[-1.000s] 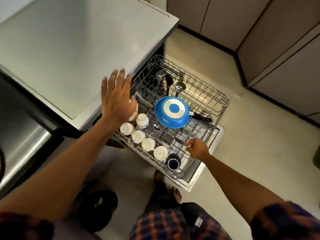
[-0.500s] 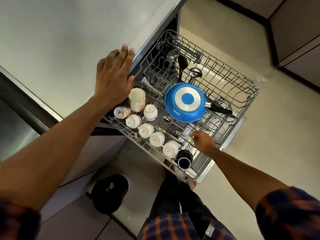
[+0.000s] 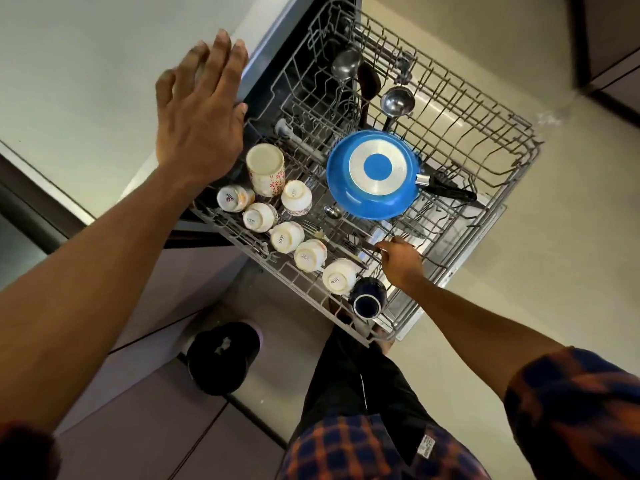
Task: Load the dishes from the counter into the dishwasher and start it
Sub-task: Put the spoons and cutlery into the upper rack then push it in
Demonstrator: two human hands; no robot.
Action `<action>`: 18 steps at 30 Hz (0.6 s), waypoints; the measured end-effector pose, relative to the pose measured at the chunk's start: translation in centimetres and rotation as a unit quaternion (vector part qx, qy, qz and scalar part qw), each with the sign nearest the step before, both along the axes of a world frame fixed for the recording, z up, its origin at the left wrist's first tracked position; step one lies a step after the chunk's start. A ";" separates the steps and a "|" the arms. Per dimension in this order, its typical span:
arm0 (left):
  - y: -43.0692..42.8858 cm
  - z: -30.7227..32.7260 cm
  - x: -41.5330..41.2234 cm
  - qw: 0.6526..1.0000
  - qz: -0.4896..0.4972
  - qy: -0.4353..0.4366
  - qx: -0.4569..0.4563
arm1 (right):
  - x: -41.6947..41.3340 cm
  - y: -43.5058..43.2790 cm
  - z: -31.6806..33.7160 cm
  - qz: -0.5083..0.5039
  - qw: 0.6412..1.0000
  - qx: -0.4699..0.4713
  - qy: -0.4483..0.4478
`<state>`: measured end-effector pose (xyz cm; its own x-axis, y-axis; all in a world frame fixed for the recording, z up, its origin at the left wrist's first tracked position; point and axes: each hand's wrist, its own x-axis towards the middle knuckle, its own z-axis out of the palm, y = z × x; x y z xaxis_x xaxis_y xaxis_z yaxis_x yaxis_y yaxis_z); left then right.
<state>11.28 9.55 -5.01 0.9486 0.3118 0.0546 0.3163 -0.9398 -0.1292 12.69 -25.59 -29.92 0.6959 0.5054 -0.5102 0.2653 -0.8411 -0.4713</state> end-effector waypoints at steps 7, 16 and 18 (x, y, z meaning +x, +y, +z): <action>0.1 -0.1 0.0 1.000 0.000 -0.004 0.005 | -0.1 0.4 0.1 0.048 0.997 -0.046 -0.033; 0.1 -0.1 -0.1 1.000 -0.001 -0.011 0.001 | 1.5 0.7 0.8 0.080 0.995 -0.051 -0.004; 0.1 -0.2 -0.1 1.000 -0.001 -0.010 -0.001 | 1.4 0.8 1.0 0.073 0.996 -0.055 0.003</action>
<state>11.14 9.61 -5.20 0.9480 0.3096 0.0741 0.3168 -0.9407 -0.1215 14.08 -24.77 -28.97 0.6159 0.5413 -0.5724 0.3860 -0.8407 -0.3797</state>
